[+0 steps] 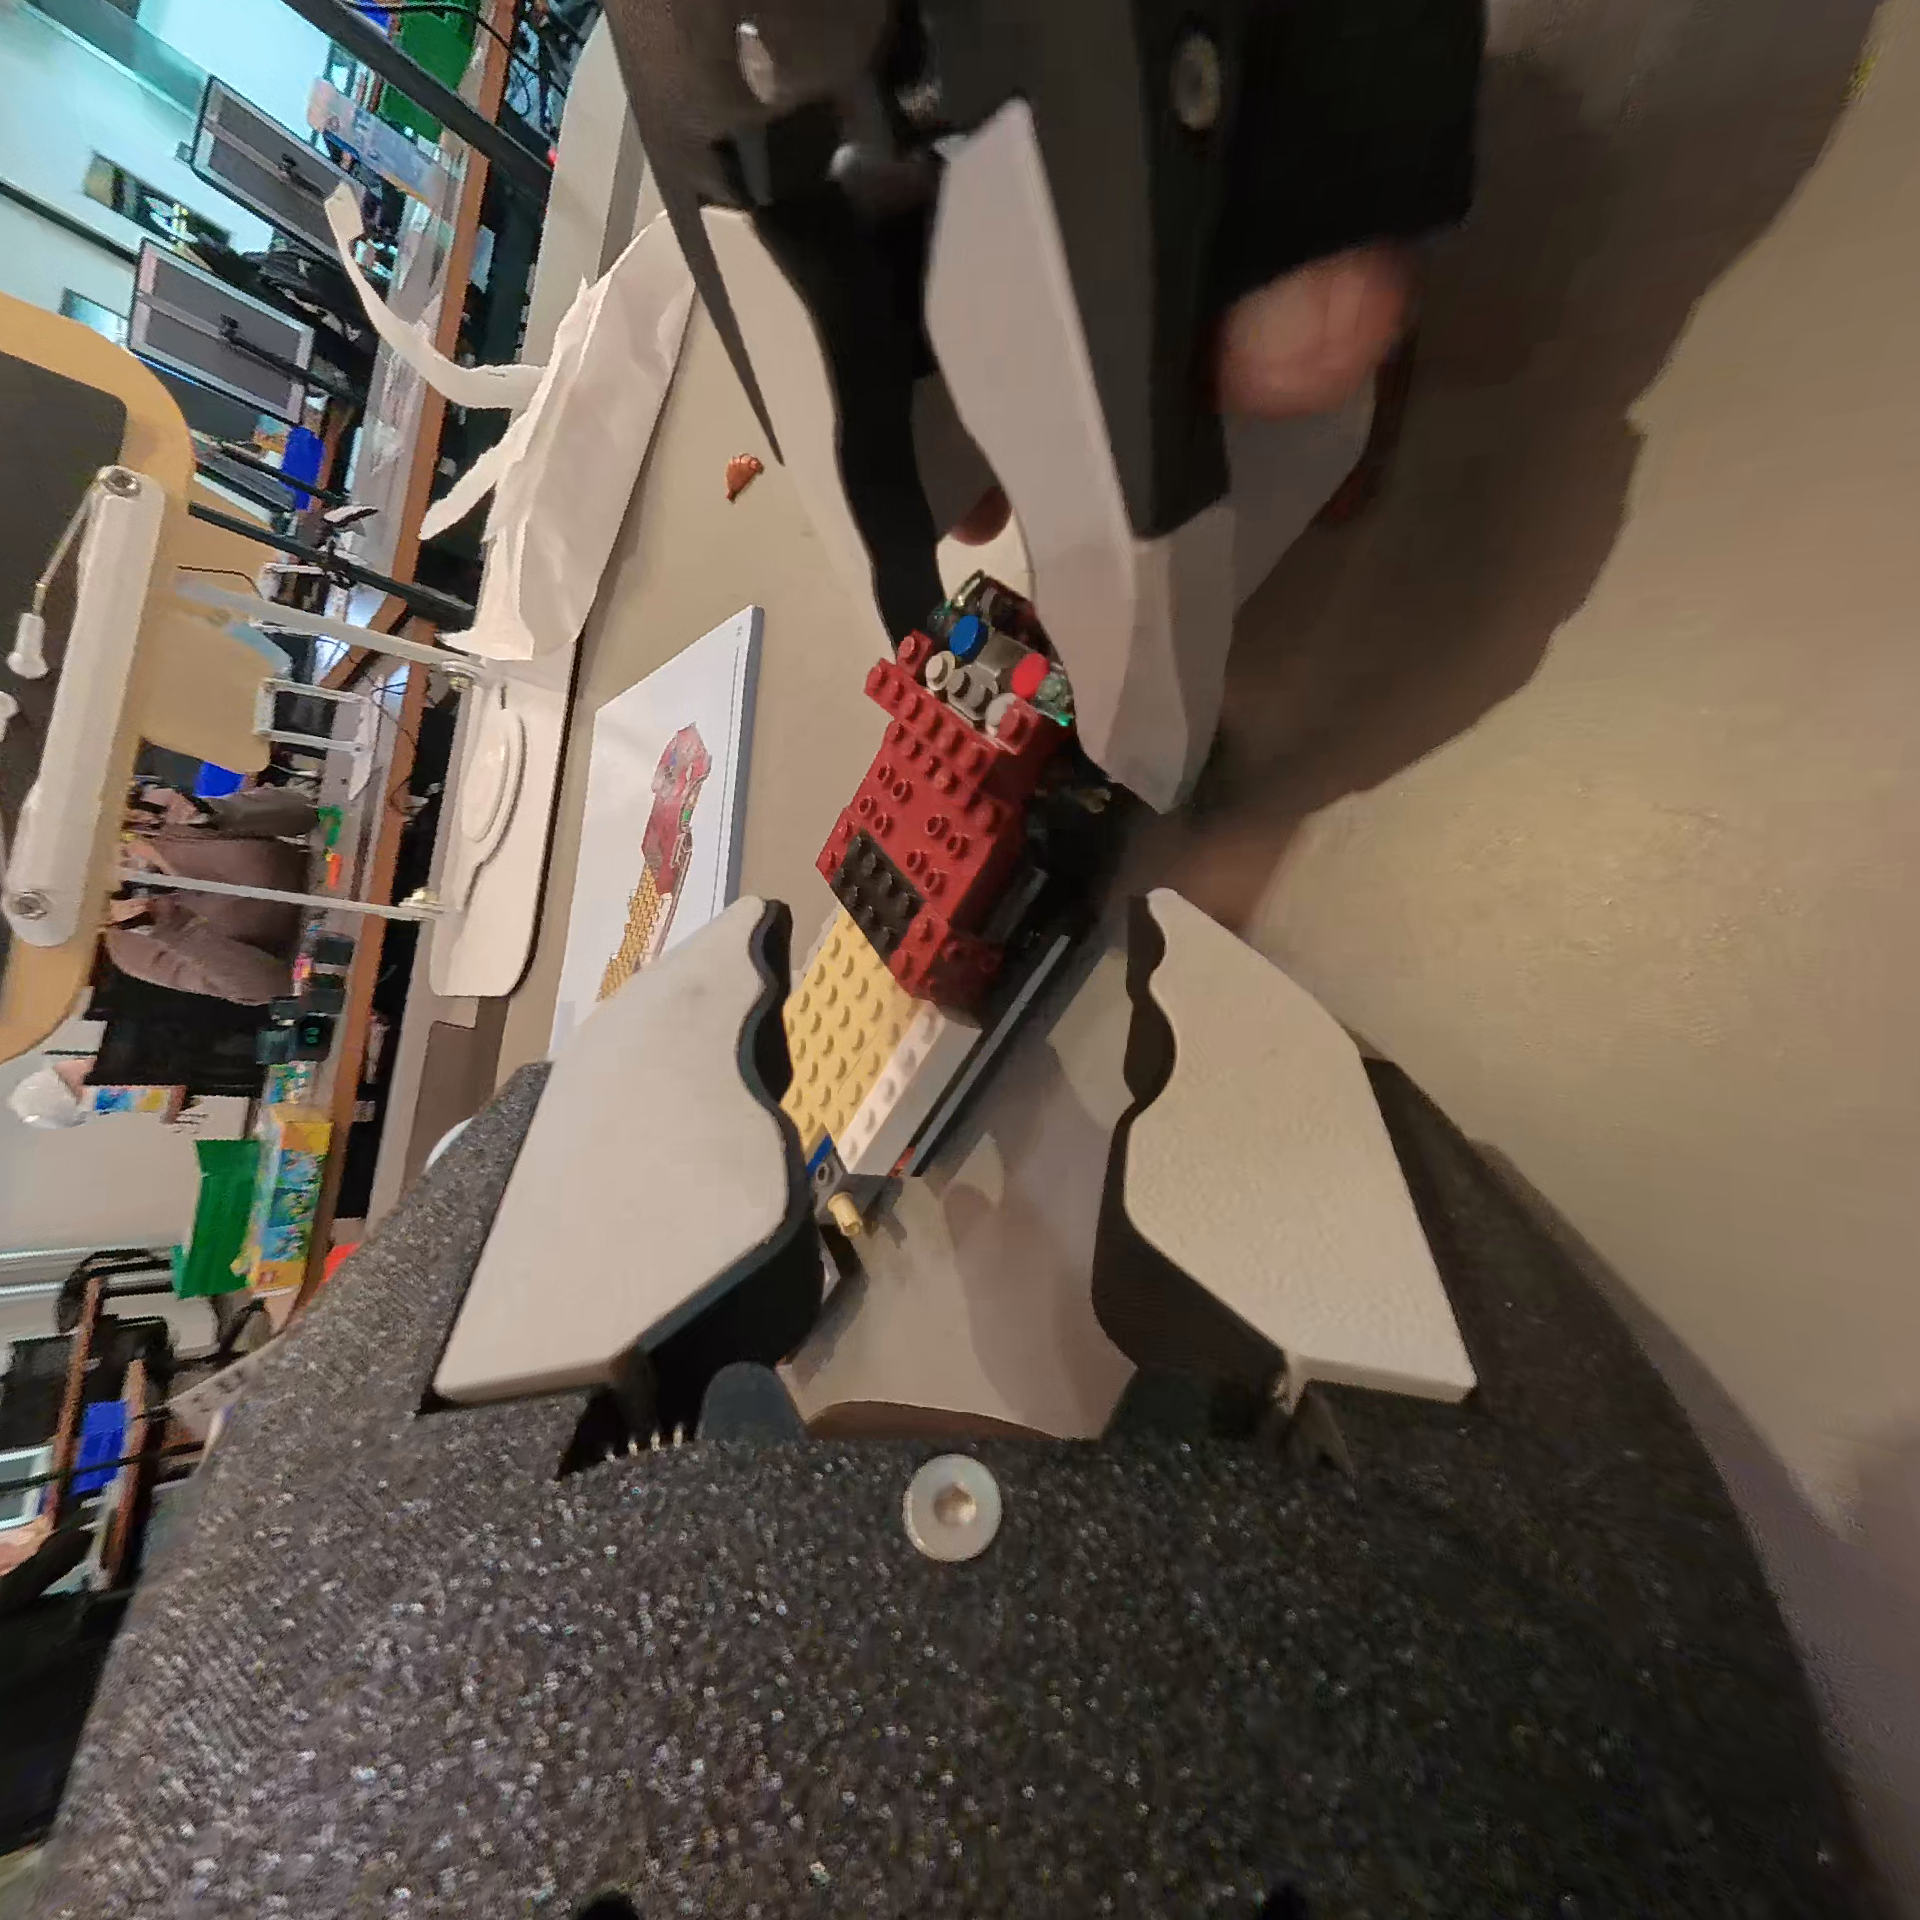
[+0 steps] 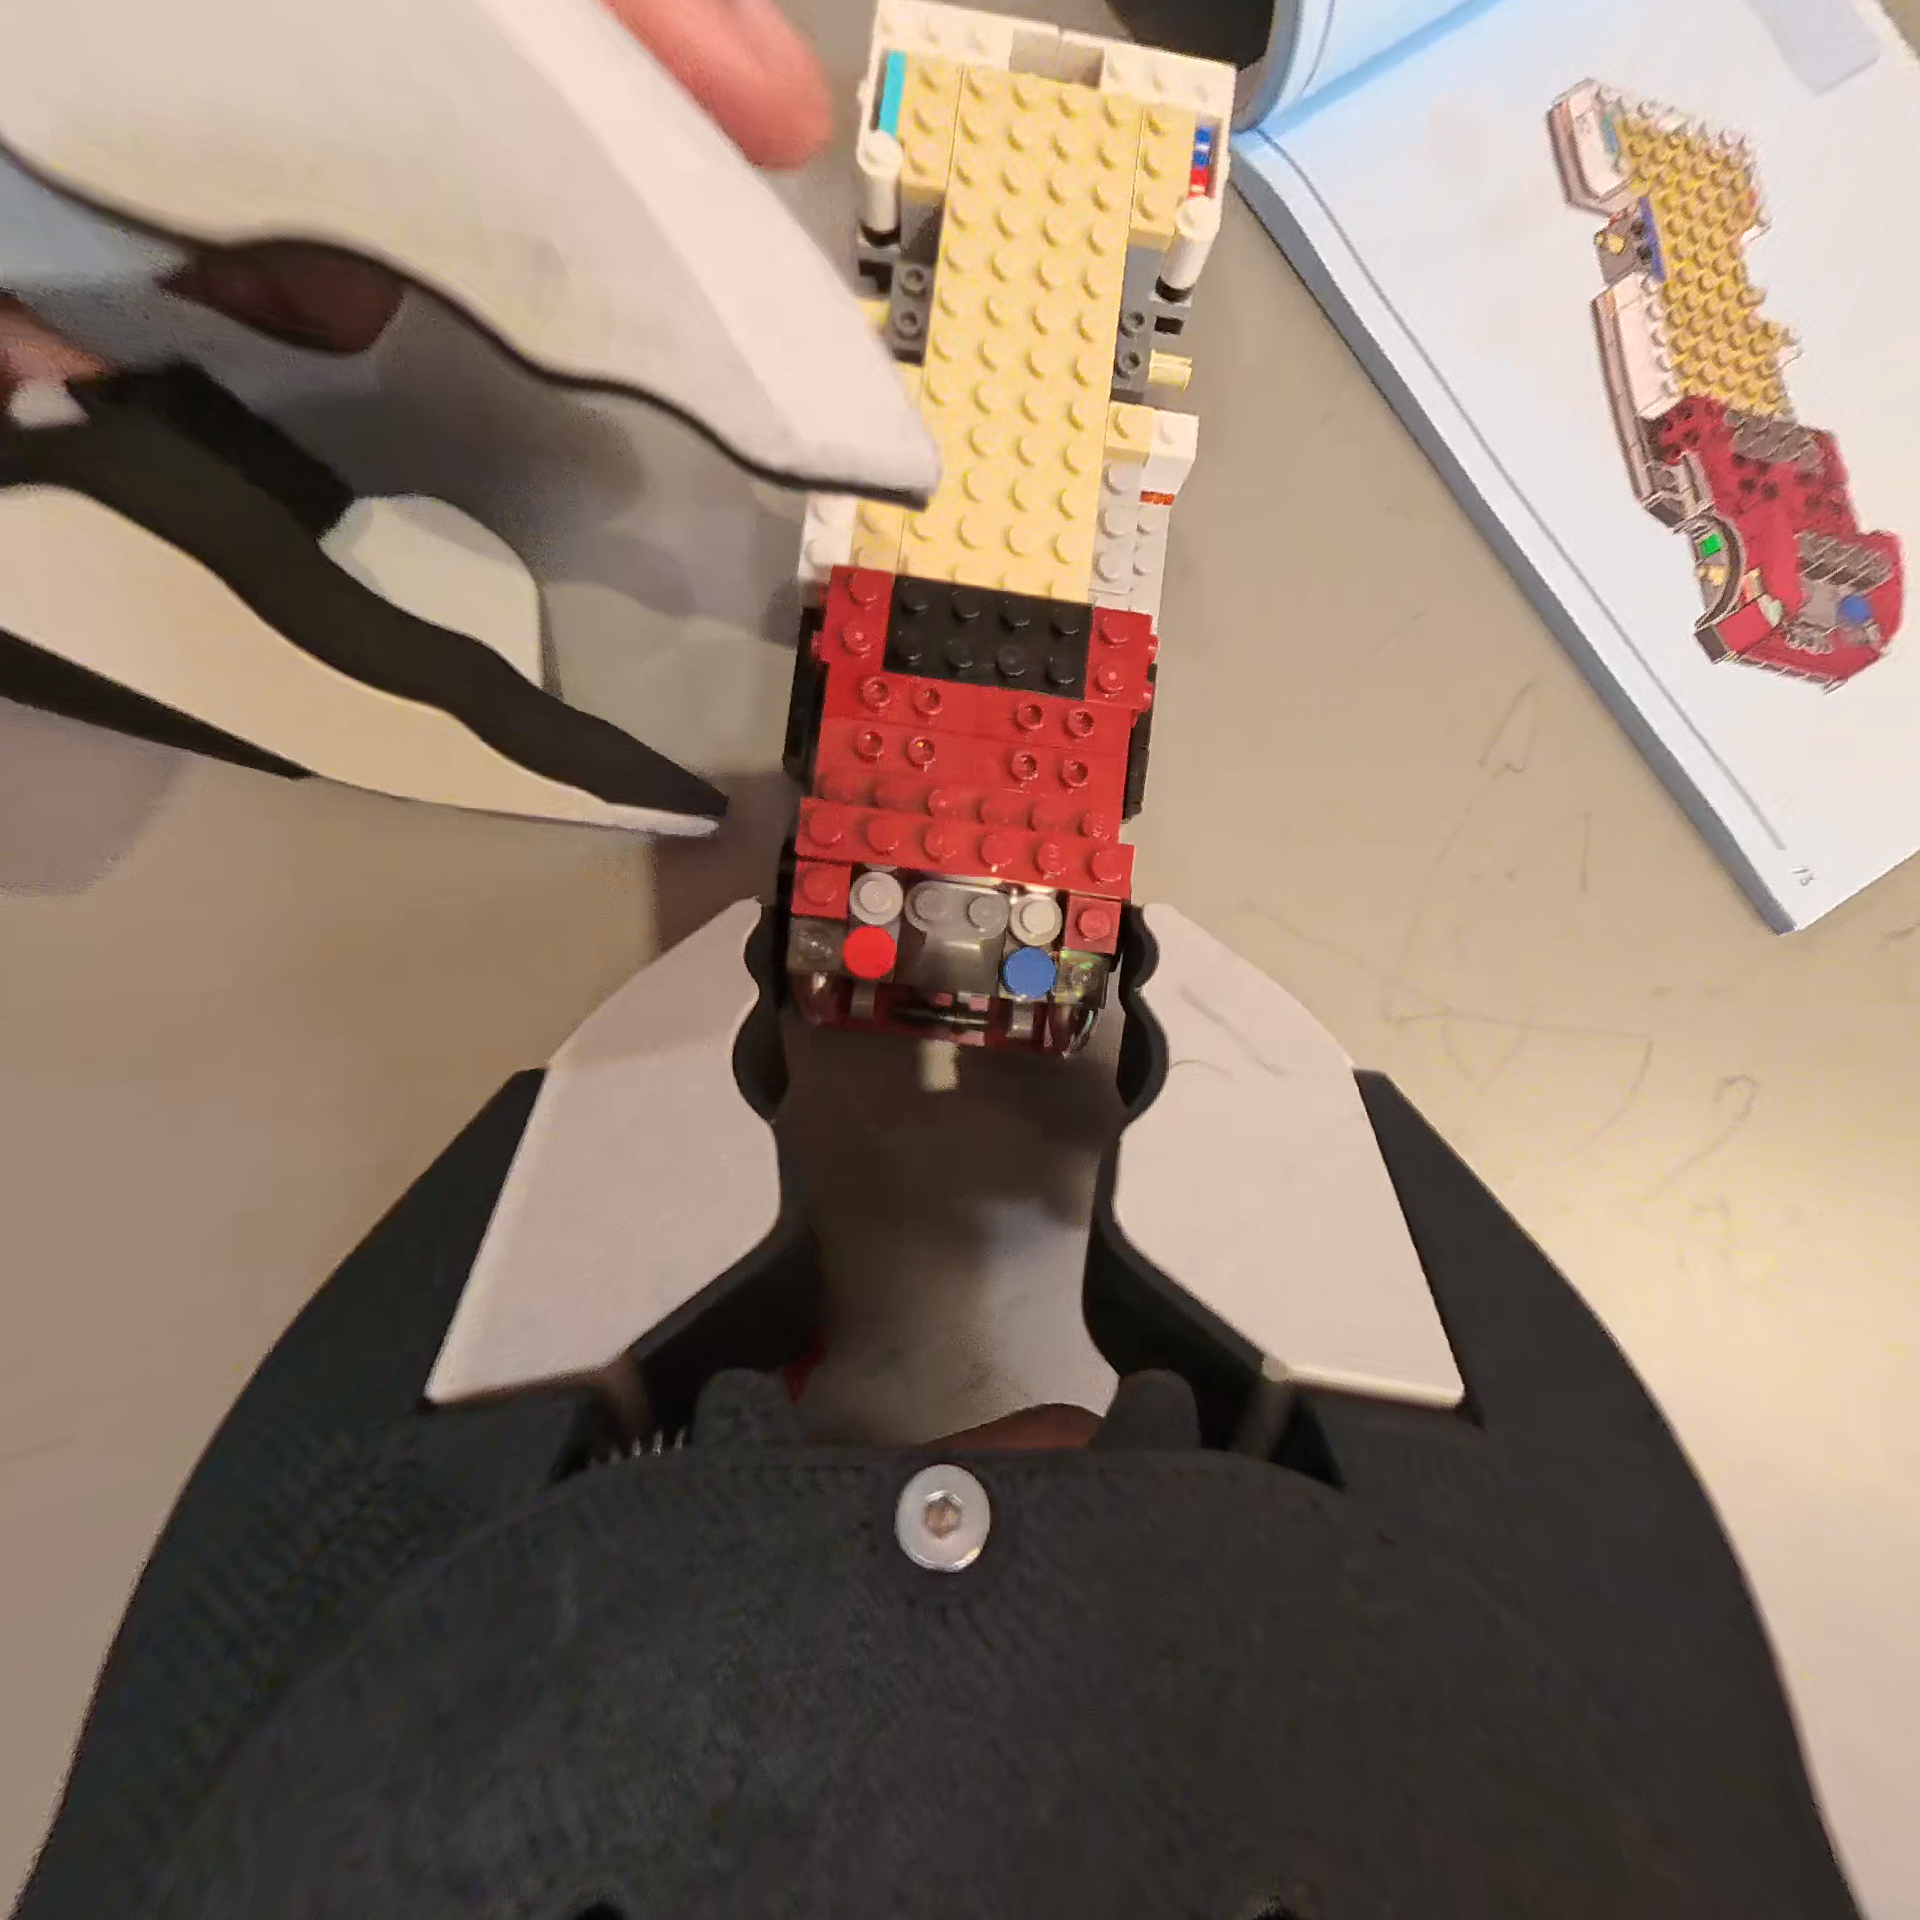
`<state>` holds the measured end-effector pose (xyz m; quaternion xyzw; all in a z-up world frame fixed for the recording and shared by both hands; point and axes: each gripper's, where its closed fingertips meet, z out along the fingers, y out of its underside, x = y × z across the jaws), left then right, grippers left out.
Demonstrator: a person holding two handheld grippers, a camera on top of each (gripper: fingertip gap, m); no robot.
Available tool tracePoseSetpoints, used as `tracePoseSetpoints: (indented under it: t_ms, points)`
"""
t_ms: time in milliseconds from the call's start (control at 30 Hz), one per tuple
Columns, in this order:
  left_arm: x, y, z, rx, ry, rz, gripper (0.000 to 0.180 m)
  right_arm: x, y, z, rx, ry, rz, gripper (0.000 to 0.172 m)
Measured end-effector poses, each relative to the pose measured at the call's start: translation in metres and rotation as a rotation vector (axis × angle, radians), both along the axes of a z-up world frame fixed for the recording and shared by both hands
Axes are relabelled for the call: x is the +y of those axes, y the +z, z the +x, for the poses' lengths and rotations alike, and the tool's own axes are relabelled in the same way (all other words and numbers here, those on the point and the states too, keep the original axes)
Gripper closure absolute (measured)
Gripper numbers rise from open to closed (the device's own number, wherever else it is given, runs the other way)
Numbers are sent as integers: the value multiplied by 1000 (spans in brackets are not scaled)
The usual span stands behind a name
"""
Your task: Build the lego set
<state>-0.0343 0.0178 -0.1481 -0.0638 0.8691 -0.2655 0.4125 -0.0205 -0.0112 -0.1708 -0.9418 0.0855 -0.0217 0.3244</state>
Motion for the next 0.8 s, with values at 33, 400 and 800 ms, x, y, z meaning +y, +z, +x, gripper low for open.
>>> tracePoseSetpoints:
  t_ms: [33, 400, 800]
  points:
    - [0, -1, 1, -14, 4, 16, 117, 0, 1, 0, 42, -6, 13, 109]
    - [-26, -1, 21, -139, 14, 114, 116, -2, 24, 1, 326, 21, 142, 109]
    - [-28, -1, 36, -189, 112, 158, 132, -5, 29, -1, 325, 40, 167, 109]
